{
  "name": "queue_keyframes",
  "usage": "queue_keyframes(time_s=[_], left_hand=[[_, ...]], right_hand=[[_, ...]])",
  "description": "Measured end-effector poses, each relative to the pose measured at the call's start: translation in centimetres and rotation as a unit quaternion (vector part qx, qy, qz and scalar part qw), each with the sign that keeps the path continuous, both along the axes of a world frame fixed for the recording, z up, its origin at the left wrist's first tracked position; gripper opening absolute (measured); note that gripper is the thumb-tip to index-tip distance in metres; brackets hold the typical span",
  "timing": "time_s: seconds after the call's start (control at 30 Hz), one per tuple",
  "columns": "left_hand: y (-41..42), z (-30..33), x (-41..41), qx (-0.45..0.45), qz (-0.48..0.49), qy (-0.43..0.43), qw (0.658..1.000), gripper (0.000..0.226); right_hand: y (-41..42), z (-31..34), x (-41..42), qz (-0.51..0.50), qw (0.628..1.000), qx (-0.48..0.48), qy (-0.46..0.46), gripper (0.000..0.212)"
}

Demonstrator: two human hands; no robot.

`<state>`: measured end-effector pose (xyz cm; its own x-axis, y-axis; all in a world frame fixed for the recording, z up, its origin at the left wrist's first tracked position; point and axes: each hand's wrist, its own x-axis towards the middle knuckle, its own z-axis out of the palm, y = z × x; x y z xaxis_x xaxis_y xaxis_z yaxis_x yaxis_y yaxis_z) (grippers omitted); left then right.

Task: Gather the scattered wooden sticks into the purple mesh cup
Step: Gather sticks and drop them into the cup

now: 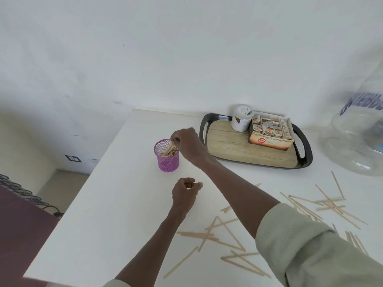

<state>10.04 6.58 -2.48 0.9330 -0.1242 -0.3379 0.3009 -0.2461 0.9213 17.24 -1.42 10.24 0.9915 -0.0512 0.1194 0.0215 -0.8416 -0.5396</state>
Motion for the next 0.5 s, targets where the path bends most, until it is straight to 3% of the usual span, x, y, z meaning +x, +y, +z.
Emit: queue_keyframes(time_s=[0.13,0.23,0.33,0.37,0.5], left_hand=[[-0.3,0.3,0.2,0.006,-0.006,-0.004,1.0,0.028],[-0.4,0.5,0.1,0.006,-0.009,-0.006,1.0,0.028],[-0.7,0.7,-0.2,0.012,-0.012,-0.01,1.0,0.03],[-0.9,0.8,-0.3,0.014,-0.012,-0.012,1.0,0.03],[-1.9,1.2,-0.8,0.028,-0.027,-0.026,0.999,0.024]], right_hand=[[0.0,-0.6,0.3,0.019,0.998,-0.021,0.05,0.031],[-0.6,-0.4,-0.1,0.012,1.0,-0.022,0.017,0.027],[-1.9,0.1,-1.3,0.017,1.0,-0.012,-0.01,0.038],[-2.4,0.3,-1.8,0.021,1.0,-0.009,-0.019,0.028],[-4.8,0.8,-4.6,0.002,0.999,0.011,-0.045,0.028]])
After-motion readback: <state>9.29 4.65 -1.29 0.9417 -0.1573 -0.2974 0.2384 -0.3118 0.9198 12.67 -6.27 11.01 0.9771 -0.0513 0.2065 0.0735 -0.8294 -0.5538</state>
